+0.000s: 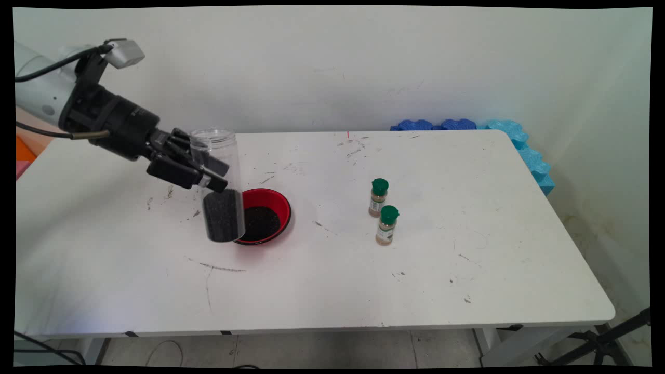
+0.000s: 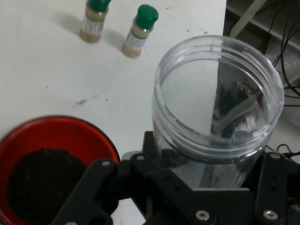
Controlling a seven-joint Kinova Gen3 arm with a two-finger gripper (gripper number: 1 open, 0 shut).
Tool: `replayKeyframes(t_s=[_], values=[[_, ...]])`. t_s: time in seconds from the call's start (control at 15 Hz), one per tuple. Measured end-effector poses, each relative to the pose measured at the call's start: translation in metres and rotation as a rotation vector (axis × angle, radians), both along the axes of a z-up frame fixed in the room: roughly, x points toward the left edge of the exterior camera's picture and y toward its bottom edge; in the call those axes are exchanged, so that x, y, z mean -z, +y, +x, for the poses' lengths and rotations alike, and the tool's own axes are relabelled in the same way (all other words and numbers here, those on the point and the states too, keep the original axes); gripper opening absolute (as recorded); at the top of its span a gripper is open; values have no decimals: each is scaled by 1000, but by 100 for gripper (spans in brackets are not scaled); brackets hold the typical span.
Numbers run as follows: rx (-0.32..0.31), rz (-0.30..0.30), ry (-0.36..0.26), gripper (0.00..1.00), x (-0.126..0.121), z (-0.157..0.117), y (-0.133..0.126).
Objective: Pour the black seasoning powder in the red bowl
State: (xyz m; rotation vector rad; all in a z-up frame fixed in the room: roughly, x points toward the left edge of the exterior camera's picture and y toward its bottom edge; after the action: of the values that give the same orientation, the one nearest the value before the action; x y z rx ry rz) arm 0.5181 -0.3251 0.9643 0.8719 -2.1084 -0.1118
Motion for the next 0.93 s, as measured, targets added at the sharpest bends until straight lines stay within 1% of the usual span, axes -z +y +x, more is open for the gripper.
replayKeyframes(t_s=[0.33,0.73,0.93], values=[[-85,125,18,0,11,5,6],[-169,241,31,0,25,8,10],[-217,294,48,0,33,8,7]])
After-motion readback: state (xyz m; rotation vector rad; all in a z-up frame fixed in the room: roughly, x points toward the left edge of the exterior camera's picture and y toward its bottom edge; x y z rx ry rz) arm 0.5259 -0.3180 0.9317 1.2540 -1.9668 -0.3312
